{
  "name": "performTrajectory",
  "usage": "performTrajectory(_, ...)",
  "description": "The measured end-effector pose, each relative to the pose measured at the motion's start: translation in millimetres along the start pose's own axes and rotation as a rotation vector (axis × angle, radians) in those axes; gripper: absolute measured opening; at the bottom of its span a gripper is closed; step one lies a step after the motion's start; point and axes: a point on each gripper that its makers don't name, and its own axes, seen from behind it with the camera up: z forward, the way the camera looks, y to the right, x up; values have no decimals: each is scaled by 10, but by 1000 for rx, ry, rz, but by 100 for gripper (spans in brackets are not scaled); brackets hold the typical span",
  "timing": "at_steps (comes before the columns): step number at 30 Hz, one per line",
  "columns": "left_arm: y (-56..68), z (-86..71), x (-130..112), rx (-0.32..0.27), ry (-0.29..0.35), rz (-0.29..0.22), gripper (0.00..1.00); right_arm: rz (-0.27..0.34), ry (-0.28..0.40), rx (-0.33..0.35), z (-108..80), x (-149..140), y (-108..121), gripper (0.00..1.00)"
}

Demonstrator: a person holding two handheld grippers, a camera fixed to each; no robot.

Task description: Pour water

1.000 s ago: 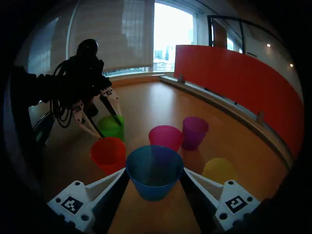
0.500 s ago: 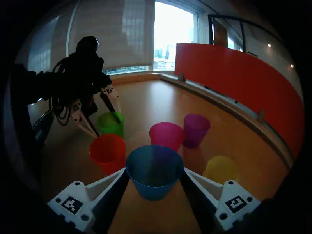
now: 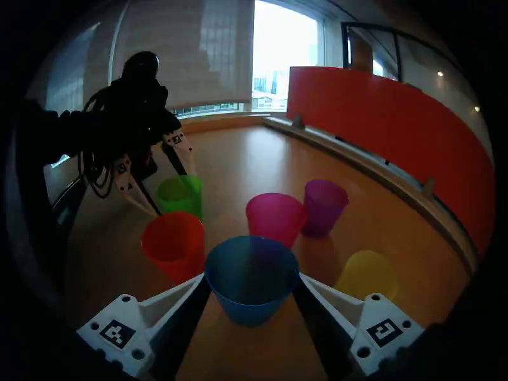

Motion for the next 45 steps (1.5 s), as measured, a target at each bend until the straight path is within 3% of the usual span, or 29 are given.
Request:
performTrajectory(12,-70,-153,-30,38,0,3,92,2,-31,0,29,-110,3,91)
performTrajectory(30,-22,-261,-71,60,2,11,92,5,-45,-5,0,-191,1,93)
performTrajectory(33,-14,-270,-81,61,1,13,92,1,-59,-8,-13,-226,-4,98)
performTrajectory(45,-29,-370,-150,88,2,4,92,9,-64,-43,-169,-292,-15,99)
